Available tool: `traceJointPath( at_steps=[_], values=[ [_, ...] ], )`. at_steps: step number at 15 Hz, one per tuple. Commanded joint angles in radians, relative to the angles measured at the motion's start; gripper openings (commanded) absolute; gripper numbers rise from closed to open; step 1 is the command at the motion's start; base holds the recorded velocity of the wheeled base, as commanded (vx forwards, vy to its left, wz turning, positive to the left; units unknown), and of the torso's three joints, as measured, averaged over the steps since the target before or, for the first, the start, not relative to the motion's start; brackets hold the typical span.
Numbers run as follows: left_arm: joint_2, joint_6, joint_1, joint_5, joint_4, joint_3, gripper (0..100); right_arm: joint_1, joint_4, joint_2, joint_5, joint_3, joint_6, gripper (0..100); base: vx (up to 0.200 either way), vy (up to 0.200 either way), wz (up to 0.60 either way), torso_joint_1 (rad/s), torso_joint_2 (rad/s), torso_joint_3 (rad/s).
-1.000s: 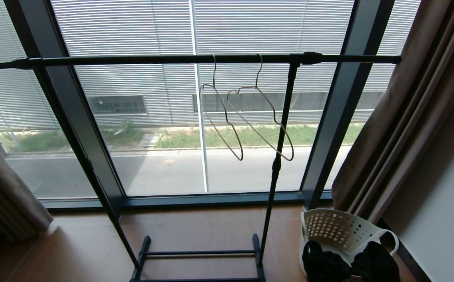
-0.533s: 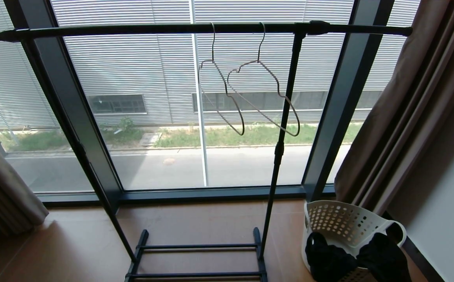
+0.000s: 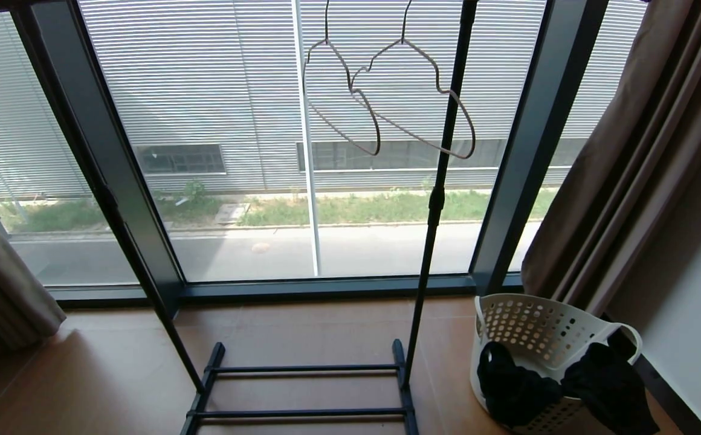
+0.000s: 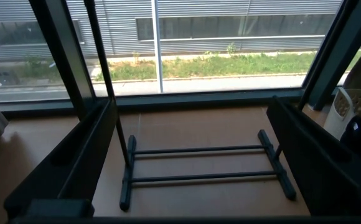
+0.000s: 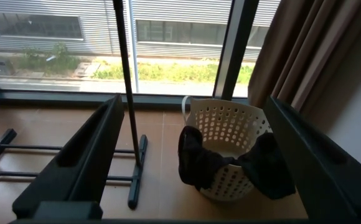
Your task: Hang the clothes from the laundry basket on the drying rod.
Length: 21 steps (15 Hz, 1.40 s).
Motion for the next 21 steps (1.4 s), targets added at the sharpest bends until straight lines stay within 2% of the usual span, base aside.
traceJointPath(
  at_steps=[1, 4, 7, 17, 19, 21],
  values=[
    [0.001, 0.000, 0.000, 0.001, 0.000, 0.000, 100, 0.000, -0.001, -0.001, 0.000, 0.000, 0.000, 100, 0.000, 0.000, 0.00, -0.036, 0.45, 0.403],
    [0.001, 0.005, 0.000, 0.000, 0.000, 0.000, 100, 0.000, -0.001, -0.001, 0.000, 0.000, 0.000, 100, 0.000, 0.000, 0.00, -0.030, 0.44, 0.408],
    [0.001, 0.006, 0.000, 0.000, 0.000, 0.000, 100, 0.000, -0.001, -0.001, 0.000, 0.000, 0.000, 100, 0.000, 0.000, 0.00, -0.006, 0.17, 0.150],
    [0.001, 0.003, 0.000, 0.001, 0.000, 0.000, 100, 0.000, -0.001, -0.001, 0.000, 0.000, 0.000, 100, 0.000, 0.000, -0.60, 0.001, 0.02, 0.022],
    [0.001, 0.003, 0.000, 0.001, 0.000, 0.000, 100, 0.000, -0.001, -0.001, 0.000, 0.000, 0.000, 100, 0.000, 0.000, 0.00, 0.000, 0.00, 0.000],
    [0.001, 0.003, 0.000, 0.001, 0.000, 0.000, 100, 0.000, -0.001, -0.001, 0.000, 0.000, 0.000, 100, 0.000, -0.200, 0.00, 0.005, 0.00, 0.002]
  ],
)
